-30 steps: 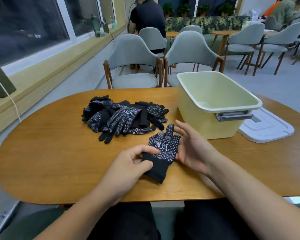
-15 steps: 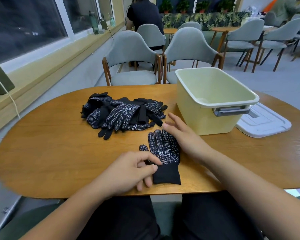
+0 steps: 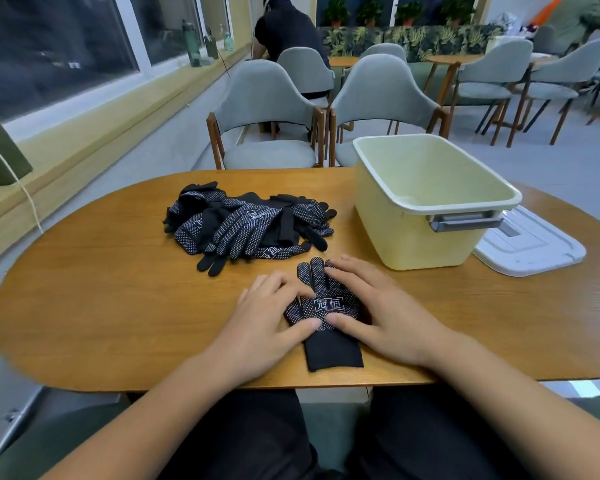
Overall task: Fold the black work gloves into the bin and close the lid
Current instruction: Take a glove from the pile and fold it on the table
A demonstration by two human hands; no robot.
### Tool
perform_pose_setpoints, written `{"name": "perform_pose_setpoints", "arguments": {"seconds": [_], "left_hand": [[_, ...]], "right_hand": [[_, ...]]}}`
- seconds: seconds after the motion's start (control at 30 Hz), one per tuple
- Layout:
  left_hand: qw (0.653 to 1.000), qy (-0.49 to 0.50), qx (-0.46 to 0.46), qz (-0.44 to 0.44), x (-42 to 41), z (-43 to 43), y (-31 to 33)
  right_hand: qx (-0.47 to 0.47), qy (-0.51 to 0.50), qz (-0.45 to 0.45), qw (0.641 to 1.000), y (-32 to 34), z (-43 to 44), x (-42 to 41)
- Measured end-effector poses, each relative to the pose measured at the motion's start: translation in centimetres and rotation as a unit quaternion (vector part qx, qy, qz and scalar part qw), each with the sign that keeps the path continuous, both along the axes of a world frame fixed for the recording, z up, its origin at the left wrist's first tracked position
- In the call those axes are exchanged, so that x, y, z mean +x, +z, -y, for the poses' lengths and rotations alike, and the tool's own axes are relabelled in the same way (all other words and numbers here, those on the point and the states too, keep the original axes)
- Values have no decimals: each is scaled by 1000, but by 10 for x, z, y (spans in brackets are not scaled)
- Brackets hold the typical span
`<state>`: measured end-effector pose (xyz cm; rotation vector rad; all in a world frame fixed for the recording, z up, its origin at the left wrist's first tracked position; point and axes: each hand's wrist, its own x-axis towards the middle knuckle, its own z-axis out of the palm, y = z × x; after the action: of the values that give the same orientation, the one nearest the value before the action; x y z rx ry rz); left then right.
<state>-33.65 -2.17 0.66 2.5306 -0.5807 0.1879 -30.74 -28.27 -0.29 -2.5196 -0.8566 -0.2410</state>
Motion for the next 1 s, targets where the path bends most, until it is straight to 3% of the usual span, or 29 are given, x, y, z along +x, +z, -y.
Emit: {"name": "perform_pose_setpoints", "arguments": {"seconds": [0.2, 0.4, 0.7, 0.87, 1.0], "left_hand": [[1000, 3, -13, 0, -2, -8, -4], [1000, -6, -2, -7, -3, -13, -5], [1000, -13, 0, -11, -3, -18, -6], [996, 15, -92, -4, 6, -18, -6], [982, 88, -144, 86, 30, -25, 12]], "right_hand": [[58, -27, -36, 997, -2, -9, -7], [-10, -31, -21, 999, -7, -12, -12], [-1, -45, -36, 998, -7, -14, -13], [-11, -52, -34, 998, -7, -15, -14], [-25, -53, -32, 998, -5, -16, -13]]}}
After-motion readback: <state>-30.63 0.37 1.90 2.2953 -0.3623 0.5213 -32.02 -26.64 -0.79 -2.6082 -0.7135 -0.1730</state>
